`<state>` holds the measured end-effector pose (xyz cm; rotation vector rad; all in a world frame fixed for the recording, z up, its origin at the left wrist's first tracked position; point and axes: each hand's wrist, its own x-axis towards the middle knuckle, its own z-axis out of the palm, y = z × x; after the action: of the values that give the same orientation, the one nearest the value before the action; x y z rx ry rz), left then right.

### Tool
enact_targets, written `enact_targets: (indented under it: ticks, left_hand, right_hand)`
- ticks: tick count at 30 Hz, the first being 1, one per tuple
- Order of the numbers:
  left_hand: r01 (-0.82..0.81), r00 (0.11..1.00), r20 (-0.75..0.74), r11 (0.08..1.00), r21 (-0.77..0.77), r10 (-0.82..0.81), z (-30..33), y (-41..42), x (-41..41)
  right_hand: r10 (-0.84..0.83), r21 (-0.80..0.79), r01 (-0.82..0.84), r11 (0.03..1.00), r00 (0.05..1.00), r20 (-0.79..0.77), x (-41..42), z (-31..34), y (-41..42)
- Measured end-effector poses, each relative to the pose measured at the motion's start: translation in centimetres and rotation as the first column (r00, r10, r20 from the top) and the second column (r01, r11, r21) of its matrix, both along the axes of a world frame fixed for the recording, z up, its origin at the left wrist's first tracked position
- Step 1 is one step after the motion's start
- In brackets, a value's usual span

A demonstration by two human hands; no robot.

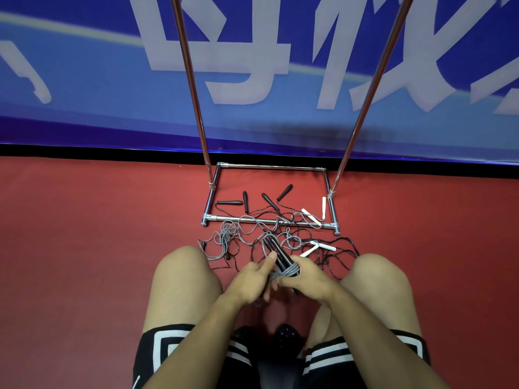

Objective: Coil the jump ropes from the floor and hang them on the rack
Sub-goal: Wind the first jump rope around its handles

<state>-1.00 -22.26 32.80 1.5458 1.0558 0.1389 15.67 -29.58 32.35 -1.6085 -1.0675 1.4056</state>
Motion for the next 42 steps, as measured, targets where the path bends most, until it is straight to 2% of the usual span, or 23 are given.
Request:
enact_targets:
  ticks: [4,8,10,14,16,19,23,28,35,39,42]
  left_hand:
    - [-0.07,0.997,0.019,0.998,-0.01,0.07,0.4,-0.1,0.4]
    - [-0.091,0.996,-0.019,0.993,-0.072,0.09,0.0,0.2,0.4]
    - [-0.095,0.995,-0.047,0.994,-0.055,0.092,-0.3,0.3,0.3]
    - [-0.114,0.993,-0.041,0.993,-0.023,0.113,-0.6,0.5,0.2]
    - [-0.133,0.991,-0.015,0.99,-0.04,0.133,-0.8,0.5,0.2]
    - [-0.155,0.987,0.029,0.986,-0.067,0.157,-0.2,0.3,0.3]
    - [-0.145,0.989,0.031,0.987,-0.066,0.147,0.2,0.2,0.3]
    - [-0.133,0.991,0.017,0.987,-0.087,0.135,0.1,0.1,0.5]
    - [-0.085,0.993,0.071,0.988,-0.129,0.095,0.3,-0.3,0.2]
    - [-0.072,0.99,0.113,0.993,-0.096,0.082,0.8,-0.5,0.3]
    - [-0.073,0.978,0.187,0.992,-0.102,0.091,0.8,-0.5,0.4]
  right_hand:
    - [-0.098,-0.04,0.094,0.995,0.985,-0.14,0.0,0.1,0.1]
    - [-0.104,-0.016,0.104,0.994,0.992,-0.066,0.1,-0.4,0.2]
    - [-0.138,-0.027,0.137,0.99,0.988,-0.07,0.2,-0.8,0.2]
    - [-0.184,-0.098,0.168,0.981,0.966,-0.184,0.1,-0.6,0.4]
    - [-0.261,-0.158,0.224,0.962,0.925,-0.277,0.1,-0.4,0.7]
    - [-0.34,-0.2,0.293,0.935,0.901,-0.27,0.0,-0.6,1.1]
    - [-0.33,-0.17,0.304,0.937,0.931,-0.157,0.1,-1.7,1.0]
    - [-0.188,-0.07,0.184,0.98,0.981,-0.055,0.1,-2.2,0.7]
    - [-0.1,-0.015,0.101,0.995,0.994,0.042,0.2,-1.4,0.3]
    - [-0.148,-0.048,0.148,0.988,0.989,-0.009,0.3,-0.9,0.3]
    - [-0.106,-0.124,0.077,0.989,0.964,-0.243,0.3,-0.5,0.2]
